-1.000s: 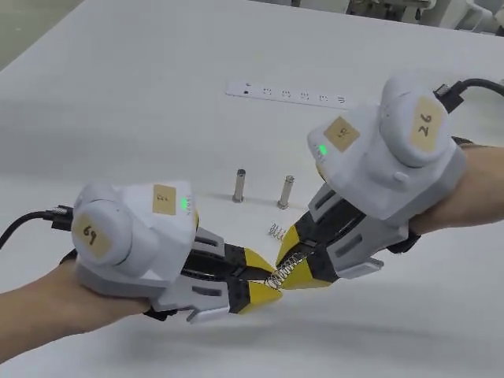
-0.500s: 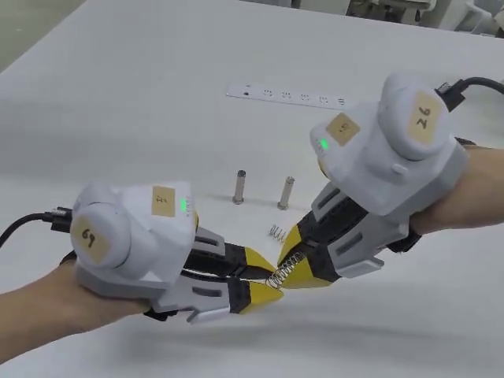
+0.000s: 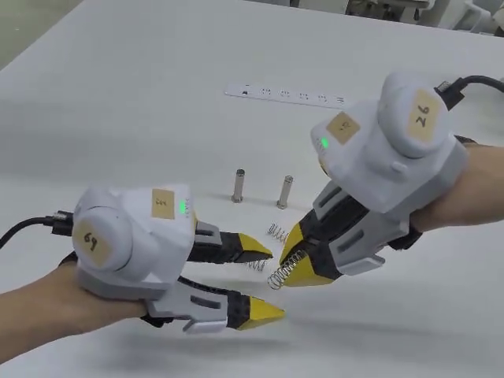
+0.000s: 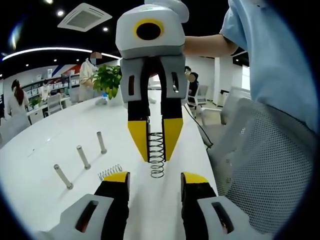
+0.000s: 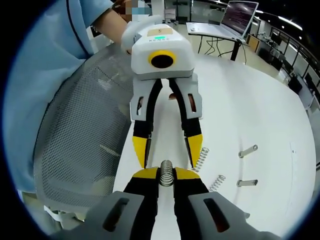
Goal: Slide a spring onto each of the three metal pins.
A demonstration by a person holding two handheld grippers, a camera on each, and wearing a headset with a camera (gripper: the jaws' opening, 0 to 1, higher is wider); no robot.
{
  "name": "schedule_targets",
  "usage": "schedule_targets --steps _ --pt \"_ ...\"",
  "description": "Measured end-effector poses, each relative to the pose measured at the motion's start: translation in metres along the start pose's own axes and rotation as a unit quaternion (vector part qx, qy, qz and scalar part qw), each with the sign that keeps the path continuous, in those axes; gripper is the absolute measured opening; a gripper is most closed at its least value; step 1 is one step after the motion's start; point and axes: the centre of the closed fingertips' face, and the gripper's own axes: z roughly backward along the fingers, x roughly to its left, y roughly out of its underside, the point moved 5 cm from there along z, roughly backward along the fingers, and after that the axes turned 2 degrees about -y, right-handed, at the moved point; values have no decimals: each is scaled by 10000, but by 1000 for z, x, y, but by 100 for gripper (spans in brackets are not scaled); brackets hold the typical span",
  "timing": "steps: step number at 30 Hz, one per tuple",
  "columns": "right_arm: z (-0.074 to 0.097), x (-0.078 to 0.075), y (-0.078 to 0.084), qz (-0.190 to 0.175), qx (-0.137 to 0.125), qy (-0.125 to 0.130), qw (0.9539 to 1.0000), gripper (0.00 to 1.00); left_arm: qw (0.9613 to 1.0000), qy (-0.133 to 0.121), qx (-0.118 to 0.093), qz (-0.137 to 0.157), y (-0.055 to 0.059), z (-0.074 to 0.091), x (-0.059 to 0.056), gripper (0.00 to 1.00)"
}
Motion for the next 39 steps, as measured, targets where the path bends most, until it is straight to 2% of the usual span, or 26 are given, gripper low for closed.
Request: schedule_targets --steps 2,10,15,18,24,28,39 --pt "1 0 0 -2 -1 6 10000 7 9999 -117 2 -28 1 0 3 49" --pt "3 -1 2 -21 -2 33 10000 7 9993 -349 -90 95 1 4 9 75" --pt "3 -2 3 -17 22 34 10000 7 9985 -526 -74 158 4 7 14 98" --pt "4 -3 3 -8 34 37 10000 7 9980 -594 8 228 8 12 16 98" --pt "5 -4 3 11 62 44 10000 7 9969 -710 33 323 13 21 18 98" --pt "6 -7 1 34 89 43 9999 7 9949 -901 -67 452 13 29 24 98" --pt "19 -26 -2 107 196 149 9996 7 9901 -1238 -124 643 17 48 34 95"
